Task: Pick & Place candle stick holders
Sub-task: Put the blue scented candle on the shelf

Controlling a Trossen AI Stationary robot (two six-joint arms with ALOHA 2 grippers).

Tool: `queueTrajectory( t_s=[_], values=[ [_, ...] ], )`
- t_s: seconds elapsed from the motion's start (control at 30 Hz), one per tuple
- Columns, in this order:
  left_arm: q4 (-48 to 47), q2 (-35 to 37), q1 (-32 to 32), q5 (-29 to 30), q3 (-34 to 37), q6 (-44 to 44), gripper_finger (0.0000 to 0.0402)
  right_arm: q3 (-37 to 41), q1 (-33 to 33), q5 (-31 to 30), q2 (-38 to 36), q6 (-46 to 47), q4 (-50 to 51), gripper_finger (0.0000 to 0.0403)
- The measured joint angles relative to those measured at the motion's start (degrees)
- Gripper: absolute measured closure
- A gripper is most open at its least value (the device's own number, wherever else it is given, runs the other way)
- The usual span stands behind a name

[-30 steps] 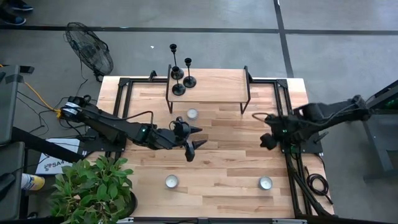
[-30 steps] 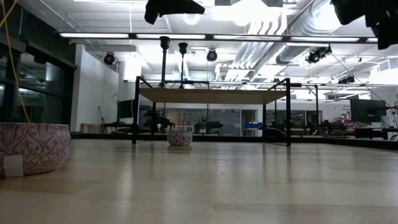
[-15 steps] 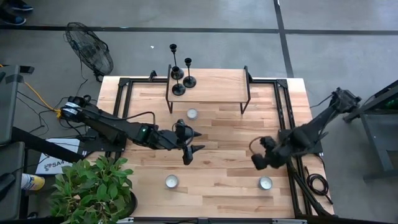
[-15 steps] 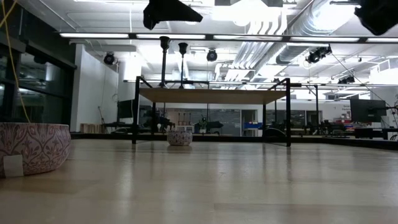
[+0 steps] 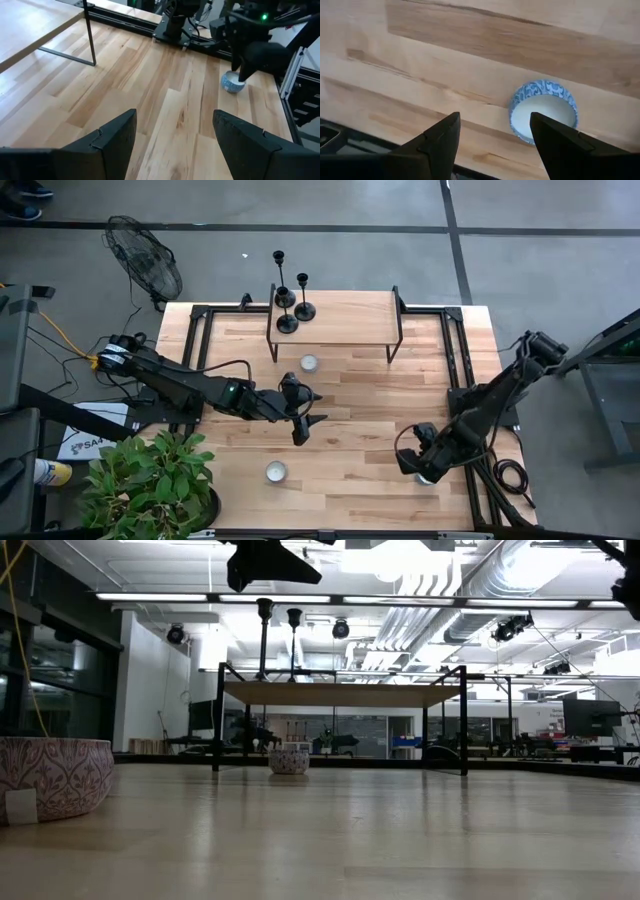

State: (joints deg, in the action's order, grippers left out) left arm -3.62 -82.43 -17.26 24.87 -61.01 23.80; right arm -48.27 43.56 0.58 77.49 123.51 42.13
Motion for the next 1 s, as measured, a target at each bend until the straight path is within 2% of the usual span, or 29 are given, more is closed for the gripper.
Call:
queueTrajectory(
  t_s=[0.63,1.0],
  values=[
    [-2.85,-0.05,0.00,-0.03,0.02,0.50,0.0144,-7.49,0.73,2.12,14.18,2.70,2.73,0.0167],
    [-2.82,-0.07,0.00,-0.03,0.02,0.52,0.0144,-9.16,0.75,2.72,16.34,2.70,5.18,0.0167]
  ],
)
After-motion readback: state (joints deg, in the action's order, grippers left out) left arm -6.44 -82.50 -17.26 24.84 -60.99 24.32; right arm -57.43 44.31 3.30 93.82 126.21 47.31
